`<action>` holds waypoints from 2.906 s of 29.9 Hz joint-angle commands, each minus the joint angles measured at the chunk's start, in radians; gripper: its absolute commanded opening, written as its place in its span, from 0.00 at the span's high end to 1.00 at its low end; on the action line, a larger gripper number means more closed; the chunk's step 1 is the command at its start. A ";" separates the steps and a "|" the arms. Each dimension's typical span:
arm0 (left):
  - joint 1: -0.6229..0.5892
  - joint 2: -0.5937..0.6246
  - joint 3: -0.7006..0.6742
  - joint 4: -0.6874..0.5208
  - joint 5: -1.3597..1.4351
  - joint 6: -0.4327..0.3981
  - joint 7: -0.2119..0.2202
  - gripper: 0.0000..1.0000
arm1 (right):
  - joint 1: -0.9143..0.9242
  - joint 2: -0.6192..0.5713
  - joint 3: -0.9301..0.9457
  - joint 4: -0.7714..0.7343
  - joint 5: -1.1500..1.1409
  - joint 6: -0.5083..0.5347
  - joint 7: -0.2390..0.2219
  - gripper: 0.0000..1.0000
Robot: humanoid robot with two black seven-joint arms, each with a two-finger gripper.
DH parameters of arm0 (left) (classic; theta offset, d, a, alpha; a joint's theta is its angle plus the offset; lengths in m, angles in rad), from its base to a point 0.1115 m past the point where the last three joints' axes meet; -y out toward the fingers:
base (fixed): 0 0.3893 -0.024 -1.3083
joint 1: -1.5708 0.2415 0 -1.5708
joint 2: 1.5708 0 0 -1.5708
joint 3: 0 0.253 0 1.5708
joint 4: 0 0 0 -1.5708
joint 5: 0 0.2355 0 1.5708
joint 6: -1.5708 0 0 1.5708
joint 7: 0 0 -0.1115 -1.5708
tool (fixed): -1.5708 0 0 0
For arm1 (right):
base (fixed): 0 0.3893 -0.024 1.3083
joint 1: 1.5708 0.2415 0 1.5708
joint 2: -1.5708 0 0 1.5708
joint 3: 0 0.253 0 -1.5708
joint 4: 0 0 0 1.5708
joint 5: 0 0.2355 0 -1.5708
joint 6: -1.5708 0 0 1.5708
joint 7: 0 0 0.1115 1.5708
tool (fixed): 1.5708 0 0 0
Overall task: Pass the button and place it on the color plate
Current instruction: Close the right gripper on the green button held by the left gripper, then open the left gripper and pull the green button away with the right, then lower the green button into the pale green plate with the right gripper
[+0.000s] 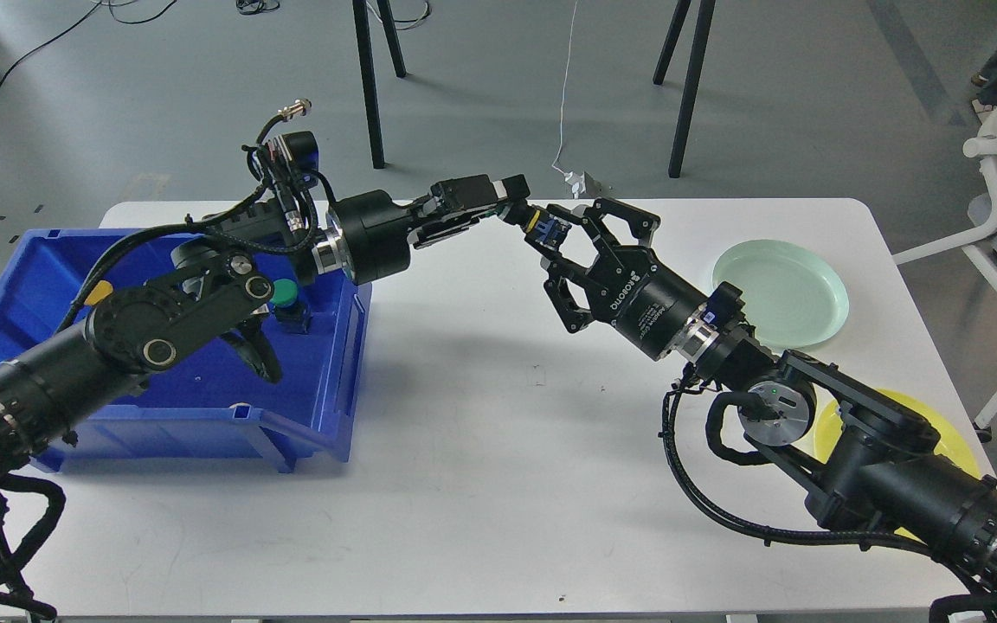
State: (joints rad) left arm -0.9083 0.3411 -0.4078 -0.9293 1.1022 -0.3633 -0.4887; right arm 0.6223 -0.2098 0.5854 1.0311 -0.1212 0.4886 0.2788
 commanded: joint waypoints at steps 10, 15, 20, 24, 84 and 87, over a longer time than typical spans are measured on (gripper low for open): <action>0.006 0.001 -0.005 0.000 0.001 0.004 0.000 0.50 | 0.001 -0.002 0.004 0.000 0.000 0.000 -0.001 1.00; 0.006 -0.001 -0.005 0.001 -0.001 0.018 0.000 0.47 | 0.001 -0.002 0.004 0.000 0.000 0.000 -0.001 1.00; 0.006 -0.001 -0.005 0.001 -0.001 0.020 0.000 0.44 | 0.001 -0.002 0.007 0.000 0.000 0.000 -0.001 1.00; 0.006 -0.001 -0.006 0.001 -0.002 0.020 0.000 0.40 | 0.001 -0.002 0.008 0.000 0.002 0.000 -0.001 1.00; 0.028 -0.008 -0.014 0.001 -0.030 0.047 0.000 0.21 | 0.105 -0.109 -0.128 -0.799 -0.104 -0.183 0.000 0.99; 0.028 -0.008 -0.014 0.001 -0.030 0.047 0.000 0.21 | 0.105 -0.109 -0.130 -0.801 -0.106 -0.190 -0.006 0.97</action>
State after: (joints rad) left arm -0.8796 0.3329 -0.4219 -0.9280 1.0721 -0.3160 -0.4886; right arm 0.7264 -0.3200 0.4576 0.2309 -0.2259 0.3034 0.2796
